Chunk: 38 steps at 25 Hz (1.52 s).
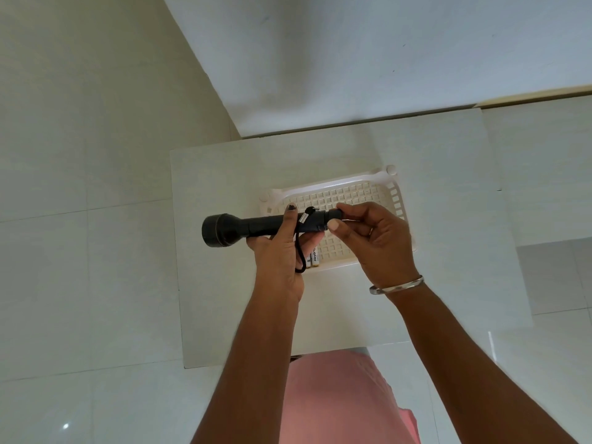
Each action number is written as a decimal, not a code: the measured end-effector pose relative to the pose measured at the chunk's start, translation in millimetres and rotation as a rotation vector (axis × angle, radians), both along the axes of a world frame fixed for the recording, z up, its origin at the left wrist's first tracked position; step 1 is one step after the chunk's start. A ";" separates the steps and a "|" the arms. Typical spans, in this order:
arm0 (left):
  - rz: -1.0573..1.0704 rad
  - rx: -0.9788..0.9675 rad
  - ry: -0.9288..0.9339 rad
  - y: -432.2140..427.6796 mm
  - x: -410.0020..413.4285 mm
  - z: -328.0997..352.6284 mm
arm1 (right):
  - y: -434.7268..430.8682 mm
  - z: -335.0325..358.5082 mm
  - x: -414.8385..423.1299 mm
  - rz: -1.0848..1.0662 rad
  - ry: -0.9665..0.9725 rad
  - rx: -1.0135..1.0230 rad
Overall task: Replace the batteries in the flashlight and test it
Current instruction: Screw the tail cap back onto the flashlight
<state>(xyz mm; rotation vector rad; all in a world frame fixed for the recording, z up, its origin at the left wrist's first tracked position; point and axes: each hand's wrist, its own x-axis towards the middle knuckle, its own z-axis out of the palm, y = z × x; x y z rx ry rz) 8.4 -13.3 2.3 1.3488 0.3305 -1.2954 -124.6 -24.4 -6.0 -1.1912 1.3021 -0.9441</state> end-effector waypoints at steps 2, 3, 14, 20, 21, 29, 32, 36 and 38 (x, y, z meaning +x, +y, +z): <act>-0.037 -0.022 -0.063 -2.7 -1.8 0.2 | -2.1 -1.1 -2.0 -0.014 -0.009 0.038; -0.073 -0.033 -0.101 -4.2 -2.3 0.3 | -2.9 -1.6 -3.8 -0.008 -0.020 0.058; -0.293 -0.118 -0.153 4.4 -1.4 -8.8 | -22.5 8.2 -5.1 0.158 0.071 0.928; -0.279 -0.037 -0.208 -5.7 1.9 -7.9 | 7.3 -18.4 -18.3 0.412 0.709 -0.369; -0.301 -0.047 -0.216 -6.3 2.3 -7.1 | 9.1 -20.8 -20.2 0.415 0.721 -0.386; -0.409 -0.117 -0.158 -2.4 11.9 -9.6 | 5.7 4.3 -6.5 0.174 -0.443 0.973; -0.391 -0.069 -0.202 -0.8 8.3 -10.6 | 13.7 0.3 -3.4 0.214 -0.095 0.725; -0.364 -0.041 -0.233 -2.4 5.8 -11.3 | 22.3 -6.4 2.8 0.084 0.140 0.193; -0.386 -0.045 -0.251 -3.0 6.0 -9.0 | 21.4 -9.7 -2.3 0.100 0.142 0.099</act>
